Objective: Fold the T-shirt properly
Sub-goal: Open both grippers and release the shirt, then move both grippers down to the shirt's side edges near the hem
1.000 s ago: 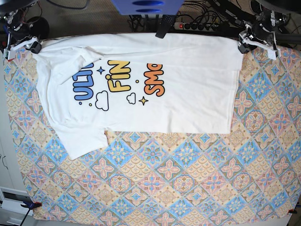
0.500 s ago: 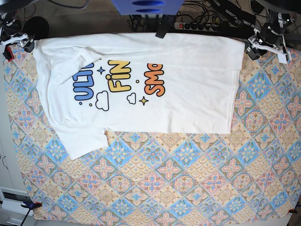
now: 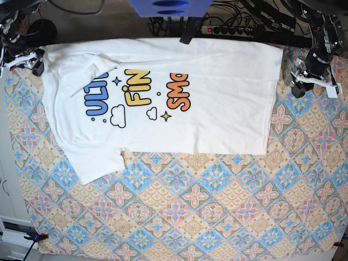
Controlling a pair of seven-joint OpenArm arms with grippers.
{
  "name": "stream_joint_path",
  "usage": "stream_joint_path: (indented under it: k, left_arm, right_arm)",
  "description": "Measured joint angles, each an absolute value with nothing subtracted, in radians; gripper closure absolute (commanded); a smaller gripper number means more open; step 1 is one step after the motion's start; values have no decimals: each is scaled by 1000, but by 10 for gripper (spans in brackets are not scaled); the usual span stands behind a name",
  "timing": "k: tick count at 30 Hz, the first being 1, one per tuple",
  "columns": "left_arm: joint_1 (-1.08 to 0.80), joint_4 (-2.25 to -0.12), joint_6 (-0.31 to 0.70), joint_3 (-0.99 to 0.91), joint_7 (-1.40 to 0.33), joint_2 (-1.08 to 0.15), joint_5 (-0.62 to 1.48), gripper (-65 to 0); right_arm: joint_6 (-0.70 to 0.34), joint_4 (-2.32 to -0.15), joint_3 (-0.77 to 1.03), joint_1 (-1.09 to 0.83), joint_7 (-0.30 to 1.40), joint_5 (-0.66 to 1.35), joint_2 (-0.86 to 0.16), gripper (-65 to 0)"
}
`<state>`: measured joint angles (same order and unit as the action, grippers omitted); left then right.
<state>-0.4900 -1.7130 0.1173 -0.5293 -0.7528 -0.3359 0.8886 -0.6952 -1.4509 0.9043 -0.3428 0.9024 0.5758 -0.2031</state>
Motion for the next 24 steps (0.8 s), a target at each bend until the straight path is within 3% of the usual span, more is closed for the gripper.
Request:
stream_joint_path:
  k: [9,17,24]
  left_arm:
    - [-252,-1557,120,-404,-755,-436,886,-272]
    - [33,-1256,117,-189,-748,-477,802,-272]
    - [189,-1081,121,-12,-739,-466,785,-278]
  right_arm:
    - [-696,-1505,756,-250,916,562,-200,-239]
    - [-694,-1505,664,-224,912,379,-207,-221]
    - [-696,-1508,620,-157,891,354,-207,-220]
